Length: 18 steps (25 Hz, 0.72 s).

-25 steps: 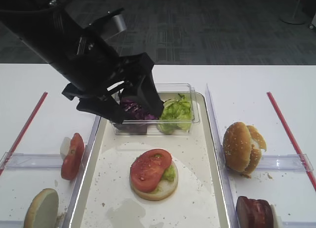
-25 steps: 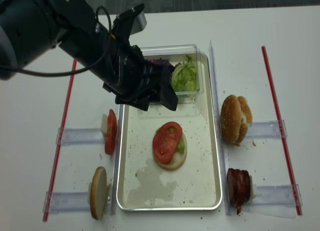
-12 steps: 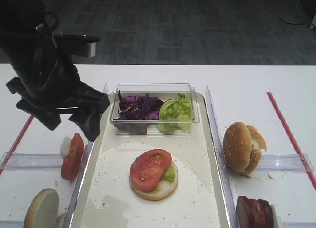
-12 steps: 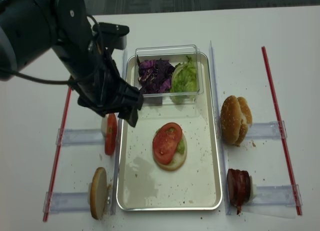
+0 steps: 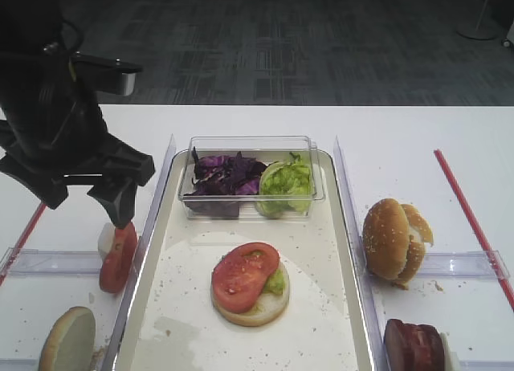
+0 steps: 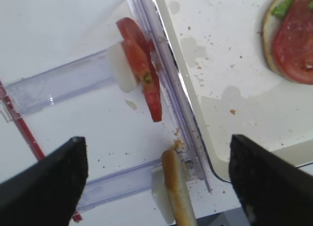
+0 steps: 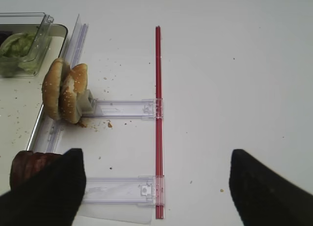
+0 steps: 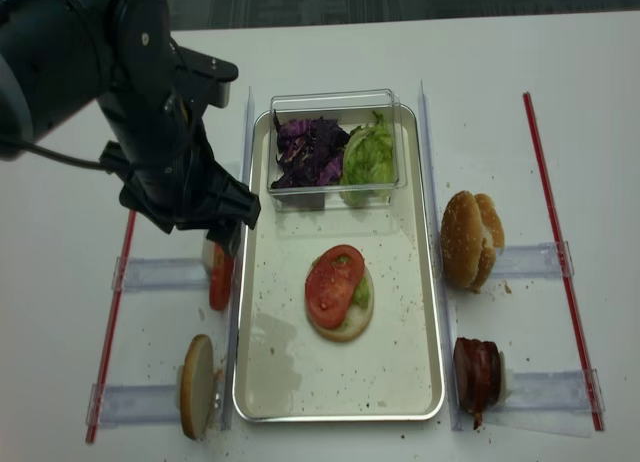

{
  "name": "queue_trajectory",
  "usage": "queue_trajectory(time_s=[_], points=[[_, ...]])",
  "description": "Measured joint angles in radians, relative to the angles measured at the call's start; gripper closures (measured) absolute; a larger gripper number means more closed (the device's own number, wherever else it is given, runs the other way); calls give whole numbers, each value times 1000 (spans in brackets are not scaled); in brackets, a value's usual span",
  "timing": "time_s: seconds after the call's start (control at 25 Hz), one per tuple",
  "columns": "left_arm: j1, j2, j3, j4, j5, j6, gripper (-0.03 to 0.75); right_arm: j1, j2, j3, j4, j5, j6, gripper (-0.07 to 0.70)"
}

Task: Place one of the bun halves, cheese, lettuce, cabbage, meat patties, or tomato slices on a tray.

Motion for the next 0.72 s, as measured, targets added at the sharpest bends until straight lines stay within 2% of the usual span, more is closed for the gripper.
queue_trajectory(time_s=[0.16, 0.52, 0.72], points=[[68, 0, 0, 0, 0, -2, 171, 0, 0, 0, 0, 0, 0, 16], [305, 0, 0, 14, 1, 32, 171, 0, 0, 0, 0, 0, 0, 16], [401, 0, 0, 38, 1, 54, 171, 0, 0, 0, 0, 0, 0, 16]])
